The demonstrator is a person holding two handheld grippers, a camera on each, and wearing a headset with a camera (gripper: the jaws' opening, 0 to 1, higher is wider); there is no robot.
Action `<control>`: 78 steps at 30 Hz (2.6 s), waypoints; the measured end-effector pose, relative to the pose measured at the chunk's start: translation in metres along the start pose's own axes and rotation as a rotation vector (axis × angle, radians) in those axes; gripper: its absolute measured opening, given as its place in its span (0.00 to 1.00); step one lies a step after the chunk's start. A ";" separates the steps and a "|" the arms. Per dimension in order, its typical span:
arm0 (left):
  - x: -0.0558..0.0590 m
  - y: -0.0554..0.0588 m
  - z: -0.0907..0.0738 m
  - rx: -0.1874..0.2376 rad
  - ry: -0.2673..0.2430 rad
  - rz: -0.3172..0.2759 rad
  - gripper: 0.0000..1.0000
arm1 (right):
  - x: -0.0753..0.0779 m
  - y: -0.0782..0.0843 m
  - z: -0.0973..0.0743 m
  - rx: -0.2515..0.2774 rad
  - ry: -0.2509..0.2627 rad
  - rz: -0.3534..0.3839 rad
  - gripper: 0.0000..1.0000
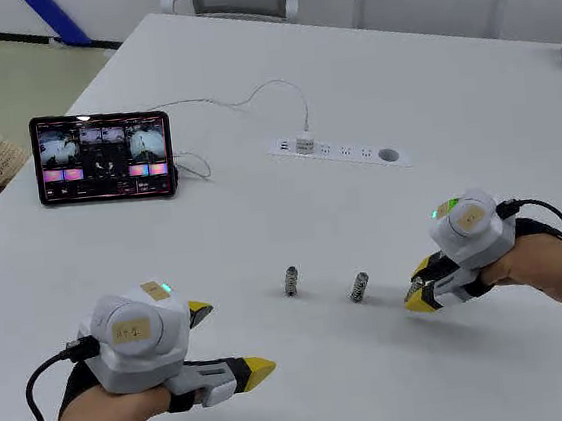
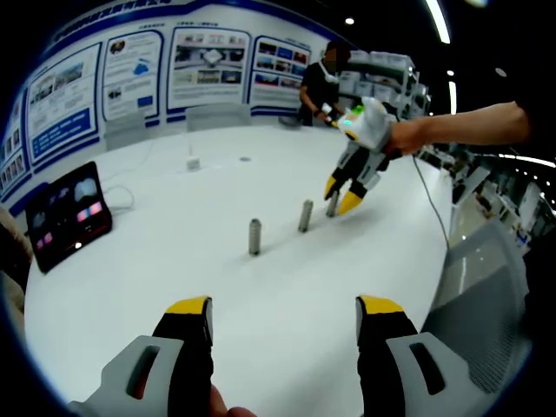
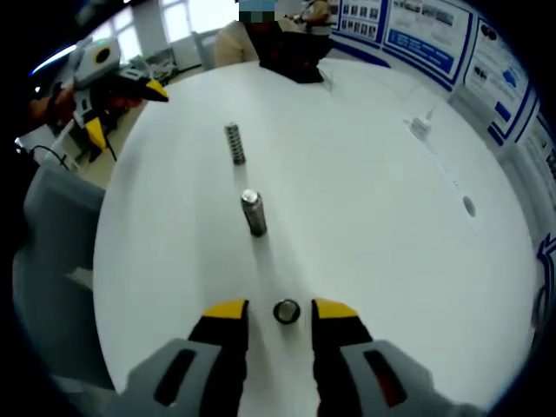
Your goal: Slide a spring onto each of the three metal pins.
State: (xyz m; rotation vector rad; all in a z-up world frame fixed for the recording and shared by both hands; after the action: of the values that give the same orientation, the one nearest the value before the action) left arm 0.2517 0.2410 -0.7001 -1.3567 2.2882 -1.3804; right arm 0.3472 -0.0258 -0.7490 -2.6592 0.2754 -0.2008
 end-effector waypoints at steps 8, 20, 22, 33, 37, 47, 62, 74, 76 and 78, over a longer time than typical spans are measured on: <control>0.001 -0.001 0.002 0.003 0.009 0.007 0.68 | -0.004 0.013 -0.008 0.026 0.049 0.081 0.44; 0.001 -0.003 0.004 0.010 0.024 0.013 0.68 | -0.009 0.020 -0.018 0.131 0.109 0.231 0.48; 0.000 -0.004 0.004 0.012 0.025 0.014 0.69 | -0.009 0.019 -0.021 0.161 0.122 0.265 0.48; -0.004 -0.010 0.007 0.023 0.029 0.017 0.69 | -0.015 0.021 -0.033 0.267 0.187 0.375 0.55; -0.004 -0.012 0.007 0.026 0.030 0.018 0.69 | -0.021 0.020 -0.037 0.300 0.205 0.408 0.58; -0.007 -0.016 0.005 0.033 0.023 0.007 0.71 | -0.043 0.021 -0.040 0.361 0.230 0.463 0.65; -0.011 -0.022 0.004 0.054 0.025 -0.007 0.72 | -0.064 0.008 -0.047 0.462 0.269 0.517 0.72; -0.010 -0.028 0.007 0.062 0.041 -0.007 0.75 | -0.082 0.012 -0.056 0.484 0.302 0.553 0.77; -0.008 -0.029 0.007 0.063 0.046 -0.006 0.75 | -0.085 0.014 -0.057 0.485 0.305 0.561 0.77; -0.009 -0.030 0.009 0.064 0.049 -0.007 0.76 | -0.087 0.014 -0.058 0.492 0.312 0.568 0.78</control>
State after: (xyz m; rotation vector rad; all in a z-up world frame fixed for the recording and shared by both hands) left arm 0.2798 0.2370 -0.6848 -1.3272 2.2511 -1.4919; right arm 0.2495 -0.0435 -0.7121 -1.9659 0.9317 -0.4324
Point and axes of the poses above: the centre of the closed fingertips' face, and the gripper's own axes: z roughly forward along the fingers, x roughly to its right, y roughly out of its underside, the point moved 4 cm from there along -z, roughly backward along the fingers, and after that the axes turned 12 degrees about -z, right-handed, at the moved point
